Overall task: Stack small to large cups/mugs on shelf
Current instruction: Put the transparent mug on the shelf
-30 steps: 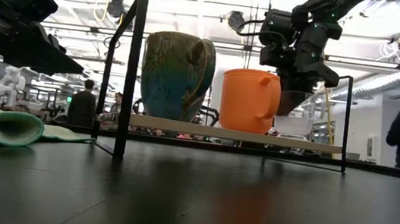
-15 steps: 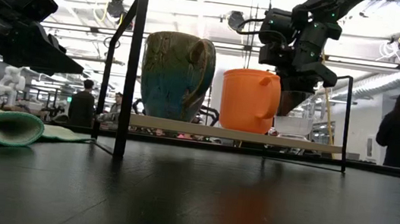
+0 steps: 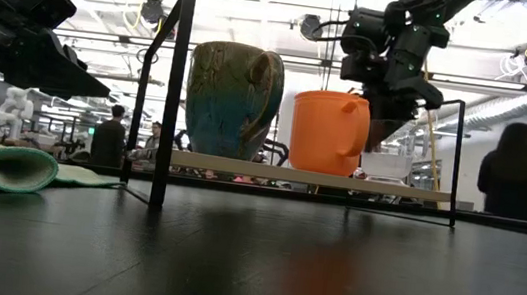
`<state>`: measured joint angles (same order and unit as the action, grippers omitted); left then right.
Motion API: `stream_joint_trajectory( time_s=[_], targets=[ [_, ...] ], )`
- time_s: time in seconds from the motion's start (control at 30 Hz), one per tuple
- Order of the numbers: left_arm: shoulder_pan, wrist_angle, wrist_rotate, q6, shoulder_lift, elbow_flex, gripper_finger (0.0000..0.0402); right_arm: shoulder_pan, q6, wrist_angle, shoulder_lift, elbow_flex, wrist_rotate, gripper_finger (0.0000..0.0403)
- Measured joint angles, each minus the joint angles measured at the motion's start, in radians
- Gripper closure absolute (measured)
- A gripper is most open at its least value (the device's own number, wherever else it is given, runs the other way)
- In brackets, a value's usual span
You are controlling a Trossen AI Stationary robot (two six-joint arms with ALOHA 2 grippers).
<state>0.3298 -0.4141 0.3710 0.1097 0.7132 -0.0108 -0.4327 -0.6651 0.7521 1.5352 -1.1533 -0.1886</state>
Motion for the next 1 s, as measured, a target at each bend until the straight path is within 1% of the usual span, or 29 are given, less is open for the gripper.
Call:
stream_joint_trajectory(
  time_s=[0.47,1.0],
  targets=[
    [0.000,0.000,0.000,0.003,0.000,0.000,0.0382,0.035,0.018,0.098,-0.009,-0.064,0.000,0.0279],
    [0.000,0.000,-0.006,0.003,0.000,0.000,0.0382,0.035,0.026,0.100,-0.009,-0.065,0.000,0.0279]
  ],
)
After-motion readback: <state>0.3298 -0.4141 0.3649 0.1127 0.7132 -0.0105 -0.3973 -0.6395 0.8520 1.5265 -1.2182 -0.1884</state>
